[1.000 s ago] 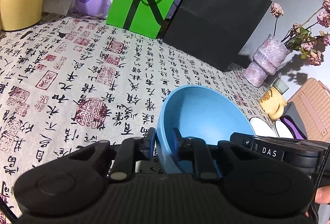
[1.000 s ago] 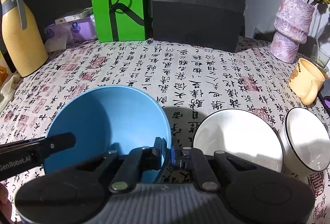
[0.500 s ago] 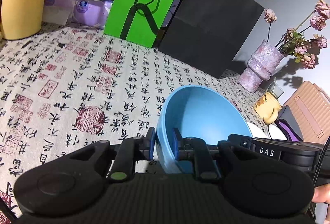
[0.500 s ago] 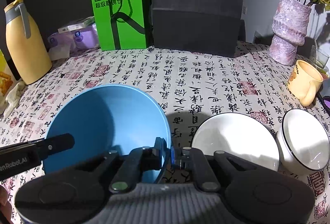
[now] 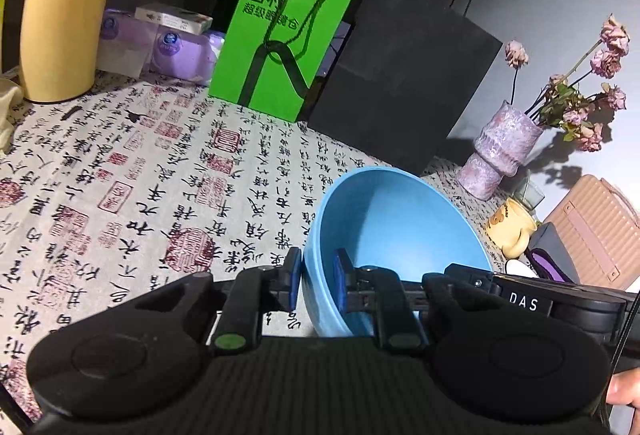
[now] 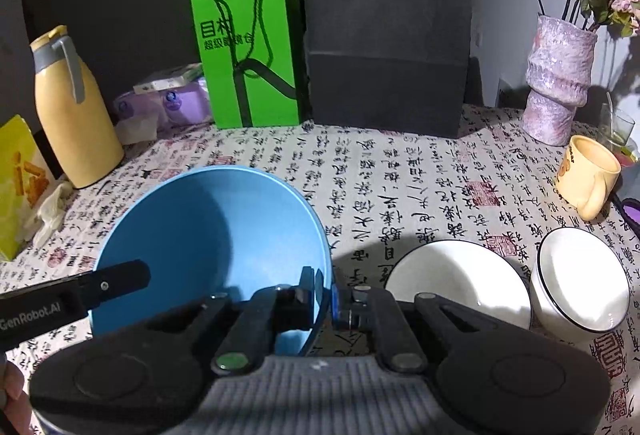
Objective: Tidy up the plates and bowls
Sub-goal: 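Lift and carry the blue bowl with both tools away from the white bowls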
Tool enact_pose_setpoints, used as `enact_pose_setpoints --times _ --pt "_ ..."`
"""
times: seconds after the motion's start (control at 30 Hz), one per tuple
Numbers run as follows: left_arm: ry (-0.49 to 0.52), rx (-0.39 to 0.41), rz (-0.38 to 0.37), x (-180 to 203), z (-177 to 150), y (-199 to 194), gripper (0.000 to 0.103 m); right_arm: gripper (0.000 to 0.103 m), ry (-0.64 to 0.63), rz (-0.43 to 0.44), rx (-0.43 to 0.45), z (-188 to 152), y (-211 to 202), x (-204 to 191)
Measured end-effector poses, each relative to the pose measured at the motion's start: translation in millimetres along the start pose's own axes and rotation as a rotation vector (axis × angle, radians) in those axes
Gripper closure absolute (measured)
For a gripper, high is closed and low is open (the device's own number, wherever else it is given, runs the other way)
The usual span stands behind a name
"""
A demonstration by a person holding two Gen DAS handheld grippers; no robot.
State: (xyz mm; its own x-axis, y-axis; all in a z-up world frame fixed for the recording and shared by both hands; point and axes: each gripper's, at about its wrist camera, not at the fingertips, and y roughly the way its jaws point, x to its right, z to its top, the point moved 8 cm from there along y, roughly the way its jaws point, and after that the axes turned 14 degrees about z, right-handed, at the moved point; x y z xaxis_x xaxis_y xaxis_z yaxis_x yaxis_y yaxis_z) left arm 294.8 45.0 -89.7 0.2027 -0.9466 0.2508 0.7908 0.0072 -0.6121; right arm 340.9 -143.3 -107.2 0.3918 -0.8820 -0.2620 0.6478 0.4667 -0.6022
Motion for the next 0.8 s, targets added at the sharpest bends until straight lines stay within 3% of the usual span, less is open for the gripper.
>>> enact_pose_setpoints --times 0.8 --pt "-0.068 0.074 0.077 -68 0 -74 0.085 0.095 -0.055 0.113 0.05 -11 -32 -88"
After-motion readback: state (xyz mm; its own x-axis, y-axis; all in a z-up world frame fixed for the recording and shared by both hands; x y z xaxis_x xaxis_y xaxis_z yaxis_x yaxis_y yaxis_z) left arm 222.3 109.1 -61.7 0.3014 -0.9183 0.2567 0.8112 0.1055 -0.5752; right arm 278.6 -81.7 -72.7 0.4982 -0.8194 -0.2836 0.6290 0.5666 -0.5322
